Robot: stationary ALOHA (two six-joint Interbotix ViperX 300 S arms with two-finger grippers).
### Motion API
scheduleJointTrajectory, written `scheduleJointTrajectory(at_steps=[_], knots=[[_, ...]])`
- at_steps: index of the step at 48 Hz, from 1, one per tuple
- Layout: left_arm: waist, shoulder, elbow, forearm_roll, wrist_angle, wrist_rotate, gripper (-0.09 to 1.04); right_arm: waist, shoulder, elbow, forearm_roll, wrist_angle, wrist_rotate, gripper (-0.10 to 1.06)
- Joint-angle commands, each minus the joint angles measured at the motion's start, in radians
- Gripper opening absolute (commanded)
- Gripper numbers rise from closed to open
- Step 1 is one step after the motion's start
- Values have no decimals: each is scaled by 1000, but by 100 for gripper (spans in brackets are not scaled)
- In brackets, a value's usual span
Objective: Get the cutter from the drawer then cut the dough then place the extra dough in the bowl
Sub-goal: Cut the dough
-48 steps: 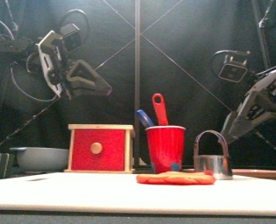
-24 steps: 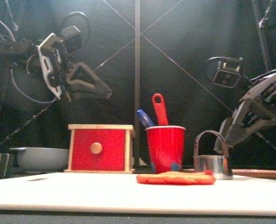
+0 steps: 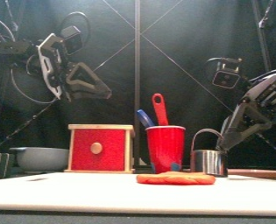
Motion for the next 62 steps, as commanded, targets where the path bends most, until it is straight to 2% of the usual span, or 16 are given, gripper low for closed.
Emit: scheduleJointTrajectory(at_steps=[1,18,46,62], knots=[[-2,-5,-12,0,-9,2,35,-5,-14,-28,5,-6,2,61],[-2,-5,-8,0,-9,0,35,12,-25,-95,5,38,5,61],[-2,-5,-5,0,-9,0,35,170,9,-252,26,126,6,61],[-2,-5,-3,0,-9,-3,35,187,78,-299,37,160,5,61]])
